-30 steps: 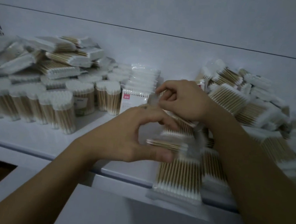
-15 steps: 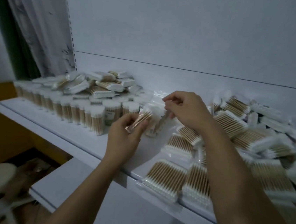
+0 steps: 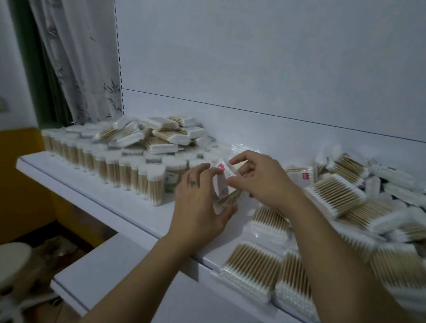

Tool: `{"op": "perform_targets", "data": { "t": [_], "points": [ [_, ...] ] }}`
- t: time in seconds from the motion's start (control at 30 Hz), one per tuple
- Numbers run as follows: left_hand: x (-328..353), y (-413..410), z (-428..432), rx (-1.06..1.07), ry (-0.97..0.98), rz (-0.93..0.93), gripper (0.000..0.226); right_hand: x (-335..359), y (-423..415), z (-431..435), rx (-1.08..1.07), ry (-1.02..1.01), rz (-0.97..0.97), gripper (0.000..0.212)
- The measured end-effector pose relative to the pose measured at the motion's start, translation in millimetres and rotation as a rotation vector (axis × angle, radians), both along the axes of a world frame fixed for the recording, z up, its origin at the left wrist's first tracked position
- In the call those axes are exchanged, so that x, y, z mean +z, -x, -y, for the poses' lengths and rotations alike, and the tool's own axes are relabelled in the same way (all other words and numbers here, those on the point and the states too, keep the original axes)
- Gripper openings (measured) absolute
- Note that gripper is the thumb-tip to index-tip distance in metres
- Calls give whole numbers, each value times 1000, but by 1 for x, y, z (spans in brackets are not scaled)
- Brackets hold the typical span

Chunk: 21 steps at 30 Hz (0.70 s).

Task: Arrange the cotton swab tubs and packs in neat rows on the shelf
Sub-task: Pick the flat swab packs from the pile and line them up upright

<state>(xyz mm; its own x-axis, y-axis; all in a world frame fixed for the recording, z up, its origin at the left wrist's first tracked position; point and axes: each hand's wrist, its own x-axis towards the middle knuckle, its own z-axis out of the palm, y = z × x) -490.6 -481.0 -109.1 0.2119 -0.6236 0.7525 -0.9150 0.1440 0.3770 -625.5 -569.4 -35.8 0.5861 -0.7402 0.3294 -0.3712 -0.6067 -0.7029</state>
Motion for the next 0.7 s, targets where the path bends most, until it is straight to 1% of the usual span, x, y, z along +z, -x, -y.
{"op": "perform_targets", "data": {
  "t": [0.07,0.17,0.23,0.33,0.43,0.5,0.57,0.6,0.7],
  "points": [
    [1,-6,5,27,-31,40,66,-3,-4,2,-27,14,-13,32],
    [-2,-15,7,23,-96,24,64,-11,-9,5,-70,44,-50,30],
    [-5,-15,6,-7,-129,35,57,-14,-11,6,-87,73,-80,30],
    [-8,-14,9,-17,-108,106,45,-12,-9,10,-168,227,-163,36],
    [-12,-16,16,4,-123,137,46,-9,-5,14,-209,357,-241,42],
    [-16,-18,19,1,-121,105,45,-11,-7,14,-198,392,-247,38],
    [-19,-19,23,-7,-125,138,42,-13,-8,14,-197,420,-244,32],
    [-19,-19,24,-21,-135,153,41,-14,-8,14,-198,426,-246,31],
    [-19,-18,21,-62,-163,122,42,-16,-7,14,-194,416,-246,31]
  ]
}}
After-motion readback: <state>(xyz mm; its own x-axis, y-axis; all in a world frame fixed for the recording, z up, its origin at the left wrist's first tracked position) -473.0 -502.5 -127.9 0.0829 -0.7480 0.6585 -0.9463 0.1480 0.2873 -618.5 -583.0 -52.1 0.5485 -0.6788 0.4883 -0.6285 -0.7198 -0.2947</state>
